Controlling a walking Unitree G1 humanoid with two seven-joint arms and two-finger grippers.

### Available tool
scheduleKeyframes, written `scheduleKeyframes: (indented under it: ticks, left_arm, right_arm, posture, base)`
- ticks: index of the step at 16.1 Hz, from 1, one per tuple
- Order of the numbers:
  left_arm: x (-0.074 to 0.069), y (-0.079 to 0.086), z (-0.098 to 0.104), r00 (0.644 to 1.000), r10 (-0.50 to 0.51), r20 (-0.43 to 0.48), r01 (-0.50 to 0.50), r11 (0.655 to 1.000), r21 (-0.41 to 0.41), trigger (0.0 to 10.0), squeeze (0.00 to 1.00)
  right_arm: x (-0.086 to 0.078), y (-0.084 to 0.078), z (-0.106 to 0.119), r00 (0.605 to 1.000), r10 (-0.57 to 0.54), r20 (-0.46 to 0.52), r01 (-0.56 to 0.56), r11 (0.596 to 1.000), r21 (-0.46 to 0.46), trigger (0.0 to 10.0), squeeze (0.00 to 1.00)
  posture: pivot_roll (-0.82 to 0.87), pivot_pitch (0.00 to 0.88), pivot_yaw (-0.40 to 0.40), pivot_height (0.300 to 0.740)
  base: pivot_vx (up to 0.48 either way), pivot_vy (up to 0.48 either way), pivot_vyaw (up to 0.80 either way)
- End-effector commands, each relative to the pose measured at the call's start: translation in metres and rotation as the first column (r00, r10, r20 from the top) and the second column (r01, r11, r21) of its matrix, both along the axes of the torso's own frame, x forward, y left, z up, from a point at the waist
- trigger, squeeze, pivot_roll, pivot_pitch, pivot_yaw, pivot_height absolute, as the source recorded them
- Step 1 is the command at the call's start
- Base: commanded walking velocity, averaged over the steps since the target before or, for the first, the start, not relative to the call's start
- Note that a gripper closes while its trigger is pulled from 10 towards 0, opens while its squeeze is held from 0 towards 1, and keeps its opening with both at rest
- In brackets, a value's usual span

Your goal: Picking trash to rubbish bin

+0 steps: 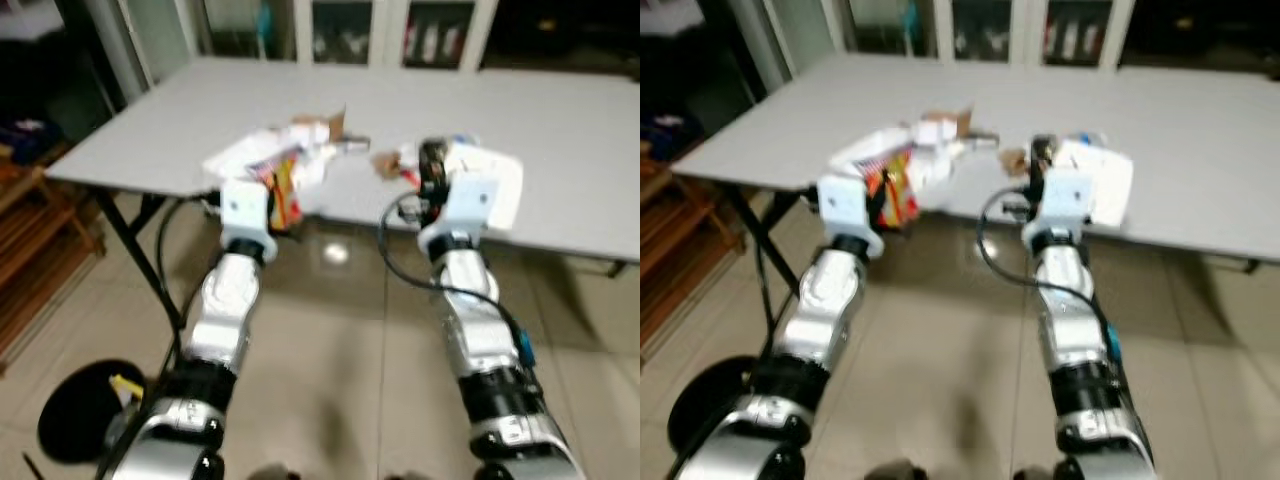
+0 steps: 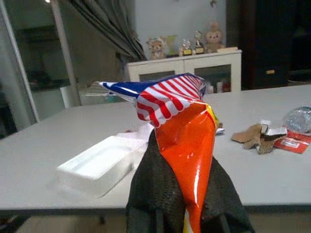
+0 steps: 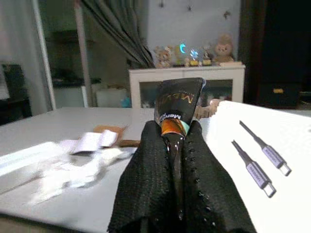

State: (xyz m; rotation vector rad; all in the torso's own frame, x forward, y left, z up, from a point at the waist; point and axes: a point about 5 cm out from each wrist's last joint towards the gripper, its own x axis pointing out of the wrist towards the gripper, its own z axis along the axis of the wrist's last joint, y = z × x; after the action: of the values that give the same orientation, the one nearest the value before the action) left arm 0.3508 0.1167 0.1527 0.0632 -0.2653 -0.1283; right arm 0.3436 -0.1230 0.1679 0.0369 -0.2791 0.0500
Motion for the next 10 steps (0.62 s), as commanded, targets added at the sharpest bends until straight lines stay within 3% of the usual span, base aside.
scheduleKeyframes:
  ticks: [1, 10]
  left_arm:
    - [0.0004, -0.0003, 0.0011, 1.0, -0.001, 0.001, 0.001, 1.0, -0.003, 10.0, 0.0]
    - [-0.0005, 0.0001, 0.0001, 1.0, 0.008, -0.002, -0.008, 1.0, -0.006, 10.0, 0.0]
  right_arm:
    - [0.0, 0.0011, -0.0002, 1.0, 0.01, -0.003, -0.01, 1.0, -0.001, 10.0, 0.0]
    - [0.0007, 0.0, -0.001, 1.0, 0.01, -0.013, -0.01, 1.0, -0.006, 10.0, 0.0]
  posture:
    - [-0.03, 0.0, 0.083, 0.74]
    - [-0.03, 0.007, 0.074, 0.74]
  base:
    - [-0.315, 0.0, 0.0]
    - [-0.31, 0.0, 0.0]
